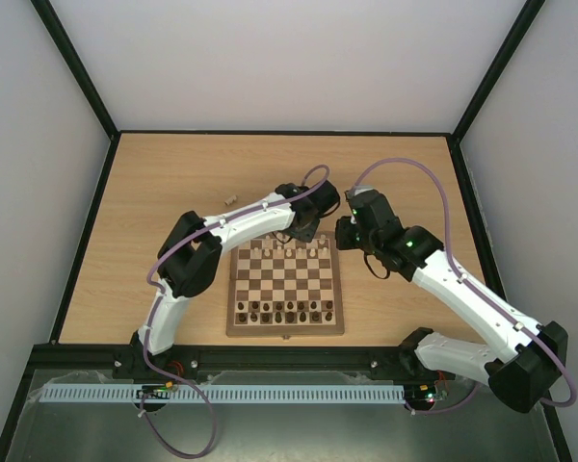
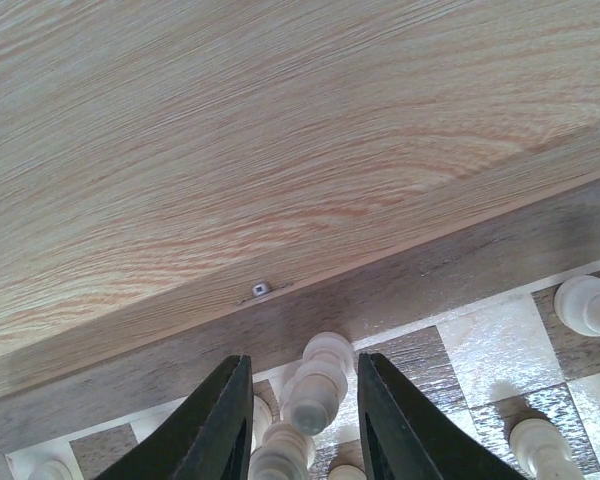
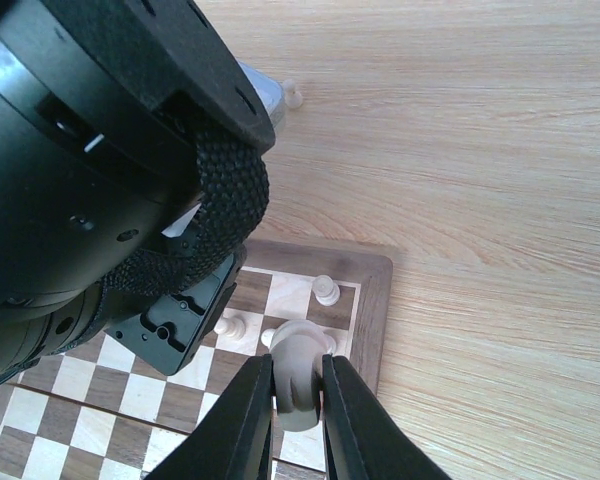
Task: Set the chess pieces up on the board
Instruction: Adjust the chess piece on the chessboard.
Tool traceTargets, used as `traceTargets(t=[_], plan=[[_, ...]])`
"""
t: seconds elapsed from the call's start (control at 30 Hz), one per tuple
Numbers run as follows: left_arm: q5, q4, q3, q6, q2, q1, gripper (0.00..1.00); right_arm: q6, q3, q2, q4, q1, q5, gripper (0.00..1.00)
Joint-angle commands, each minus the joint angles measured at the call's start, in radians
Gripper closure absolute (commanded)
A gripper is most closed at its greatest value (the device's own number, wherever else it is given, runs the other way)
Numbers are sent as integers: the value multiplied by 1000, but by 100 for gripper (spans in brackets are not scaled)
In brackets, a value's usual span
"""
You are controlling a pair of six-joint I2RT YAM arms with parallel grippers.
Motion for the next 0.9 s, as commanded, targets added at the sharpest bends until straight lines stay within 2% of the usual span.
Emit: traceTargets(t=[0.0,0.13,0.87], plan=[[5,-7,-12,2,14,7,69,-12,-13,-23,-4,-3,-3,86],[8,-8,-16,3,15,7,73,-12,-13,-24,-4,-3,-4,86],[41,7,-36,11,9,5,78,-13,-10,-23,0,-3,-7,86]])
